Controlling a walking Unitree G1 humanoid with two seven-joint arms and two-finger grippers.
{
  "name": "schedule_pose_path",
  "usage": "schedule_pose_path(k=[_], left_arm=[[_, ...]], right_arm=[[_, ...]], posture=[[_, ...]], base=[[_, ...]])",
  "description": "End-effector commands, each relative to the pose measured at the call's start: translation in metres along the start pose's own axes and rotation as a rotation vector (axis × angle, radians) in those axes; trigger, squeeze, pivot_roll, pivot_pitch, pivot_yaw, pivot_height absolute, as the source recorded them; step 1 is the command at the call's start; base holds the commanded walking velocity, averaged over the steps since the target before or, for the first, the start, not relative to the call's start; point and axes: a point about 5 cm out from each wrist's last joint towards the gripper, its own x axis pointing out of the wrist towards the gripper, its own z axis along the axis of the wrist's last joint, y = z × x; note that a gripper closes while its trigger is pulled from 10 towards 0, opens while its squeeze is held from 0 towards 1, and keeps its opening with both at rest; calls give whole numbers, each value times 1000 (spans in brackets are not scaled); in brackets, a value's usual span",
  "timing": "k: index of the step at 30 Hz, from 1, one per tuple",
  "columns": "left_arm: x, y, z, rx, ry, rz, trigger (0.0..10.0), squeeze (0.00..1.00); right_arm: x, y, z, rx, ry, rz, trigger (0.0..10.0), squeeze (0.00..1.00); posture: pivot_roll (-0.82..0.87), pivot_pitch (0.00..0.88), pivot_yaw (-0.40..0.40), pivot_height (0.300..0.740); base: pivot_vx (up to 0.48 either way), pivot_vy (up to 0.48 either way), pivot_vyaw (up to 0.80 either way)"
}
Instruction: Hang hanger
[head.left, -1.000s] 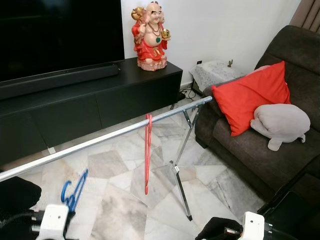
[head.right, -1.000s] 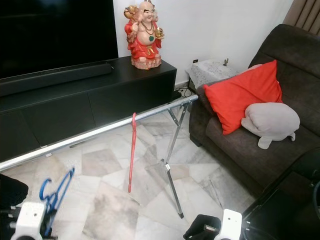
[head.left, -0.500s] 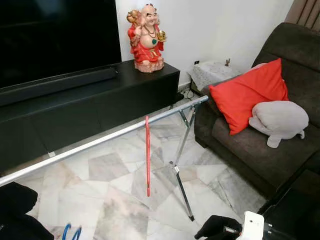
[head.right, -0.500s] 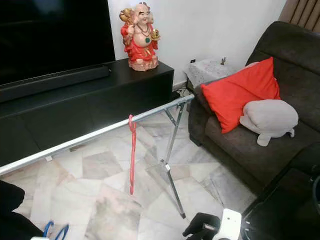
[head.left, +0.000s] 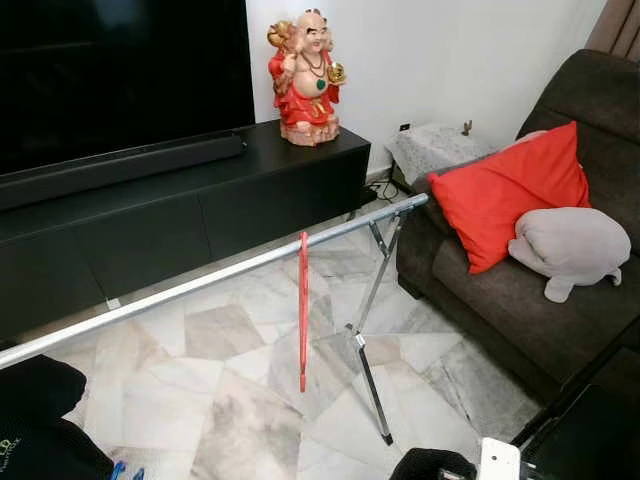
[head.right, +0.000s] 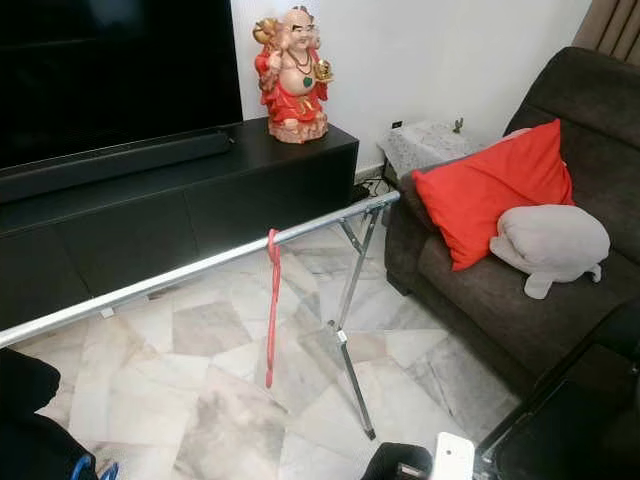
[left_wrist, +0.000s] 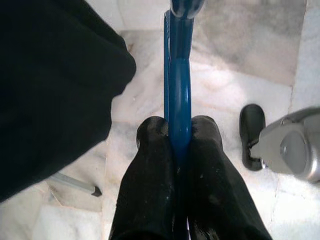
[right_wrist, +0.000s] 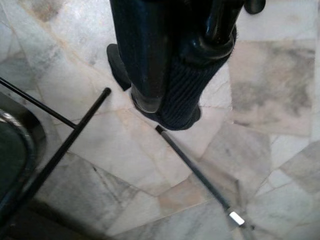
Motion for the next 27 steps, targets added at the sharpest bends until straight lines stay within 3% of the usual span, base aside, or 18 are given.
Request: schedule_pose_path(k=[1,7,12,18,20,27], left_arm=[[4,-8,9,37,-17,-22,10000,0],[7,-24,14,54,-12,-72,10000,0],[8,-20,16,55,-1,-64,10000,0],[15,-17,36,78,-26,-59,10000,0],[17,-14,44,48,-44,-38,10000,0],[18,-20,45,39,-34,-48,10000,0]], right_arm=[[4,-3,15,24,-40,-15,10000,0],[5,-17,24,78,-82,-79,10000,0],[5,-12,27,109,-103,-84,10000,0],[9,1,35,123,-116,-60,10000,0],[10,4,38,109,-117,-44,10000,0],[12,1,47,119,-129,-58,10000,0]], posture=[[182,0,-15,740],[133,0,47,740],[112,0,66,740],[98,0,36,740],[116,0,27,740],[113,0,34,740]], base=[[0,0,0],[0,0,0],[0,0,0],[0,0,0],[0,0,0],[0,0,0]])
